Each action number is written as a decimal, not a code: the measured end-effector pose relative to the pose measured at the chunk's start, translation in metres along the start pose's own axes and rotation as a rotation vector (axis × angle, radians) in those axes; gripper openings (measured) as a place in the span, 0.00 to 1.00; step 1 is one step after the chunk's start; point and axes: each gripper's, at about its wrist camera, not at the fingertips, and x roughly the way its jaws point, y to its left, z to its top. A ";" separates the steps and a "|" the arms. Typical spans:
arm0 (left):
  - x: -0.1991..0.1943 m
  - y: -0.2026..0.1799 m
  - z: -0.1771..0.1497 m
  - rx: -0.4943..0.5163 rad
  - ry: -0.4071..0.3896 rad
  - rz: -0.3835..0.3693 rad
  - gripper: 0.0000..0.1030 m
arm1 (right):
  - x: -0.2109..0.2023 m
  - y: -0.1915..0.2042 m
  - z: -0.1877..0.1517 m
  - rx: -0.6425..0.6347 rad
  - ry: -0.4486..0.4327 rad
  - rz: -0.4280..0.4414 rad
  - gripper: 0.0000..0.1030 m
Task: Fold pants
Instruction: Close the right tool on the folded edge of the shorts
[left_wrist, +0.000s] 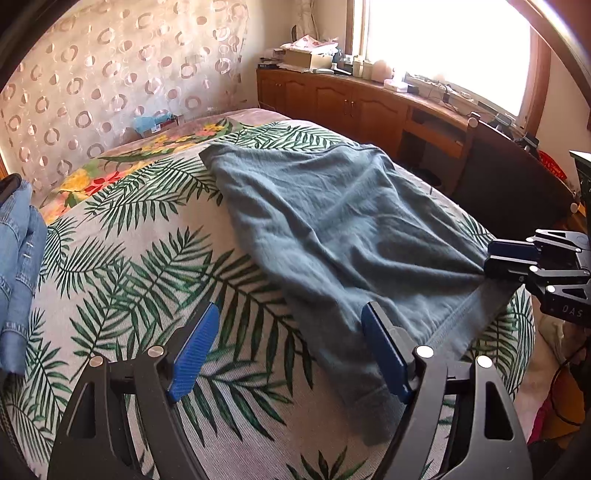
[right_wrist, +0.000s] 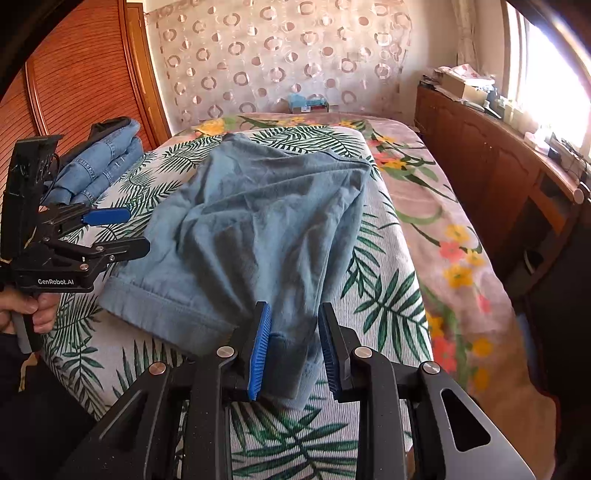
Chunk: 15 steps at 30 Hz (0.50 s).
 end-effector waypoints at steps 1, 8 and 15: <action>0.000 -0.001 -0.002 0.001 0.003 0.002 0.78 | 0.000 0.000 -0.002 0.002 0.003 -0.003 0.27; 0.006 -0.002 -0.013 -0.004 0.031 0.017 0.78 | -0.003 0.004 -0.009 0.008 0.002 -0.023 0.18; 0.009 -0.002 -0.016 -0.002 0.038 0.019 0.78 | -0.017 0.009 -0.013 0.000 -0.029 -0.017 0.11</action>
